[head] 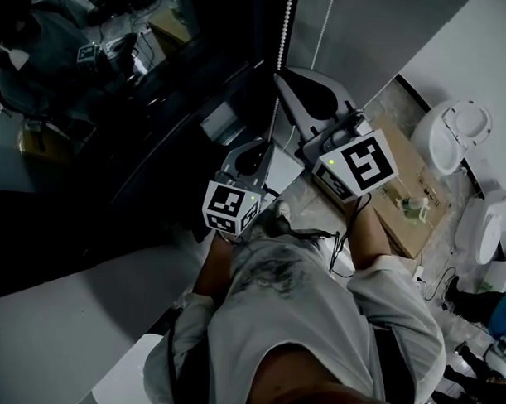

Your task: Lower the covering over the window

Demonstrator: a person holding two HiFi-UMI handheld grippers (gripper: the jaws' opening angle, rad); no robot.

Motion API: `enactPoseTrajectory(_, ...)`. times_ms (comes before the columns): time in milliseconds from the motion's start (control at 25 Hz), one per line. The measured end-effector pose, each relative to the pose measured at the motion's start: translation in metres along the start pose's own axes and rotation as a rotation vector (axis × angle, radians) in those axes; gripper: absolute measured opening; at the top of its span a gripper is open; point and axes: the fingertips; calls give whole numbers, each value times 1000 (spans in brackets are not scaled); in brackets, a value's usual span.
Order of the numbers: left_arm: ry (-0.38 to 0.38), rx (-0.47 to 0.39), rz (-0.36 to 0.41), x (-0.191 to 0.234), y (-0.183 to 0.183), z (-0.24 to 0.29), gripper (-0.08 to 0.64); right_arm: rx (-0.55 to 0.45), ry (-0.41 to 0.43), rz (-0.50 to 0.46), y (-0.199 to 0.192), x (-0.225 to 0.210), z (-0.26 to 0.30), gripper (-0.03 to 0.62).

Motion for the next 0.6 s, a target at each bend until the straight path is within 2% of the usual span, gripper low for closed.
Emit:
enactPoseTrajectory(360,-14,92,-45,2,-43,-3,8,109,-2,45,-48,11,-10,23)
enactPoseTrajectory(600,-26,74,-29,4,-39,-10,16,134,-3,86,-71,18,-16,23)
Point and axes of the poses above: the fingertips, and each gripper's own axes: z forward along the fingers, x to its left, y out of its top, and after that the axes turned 11 degrees about y, right-handed
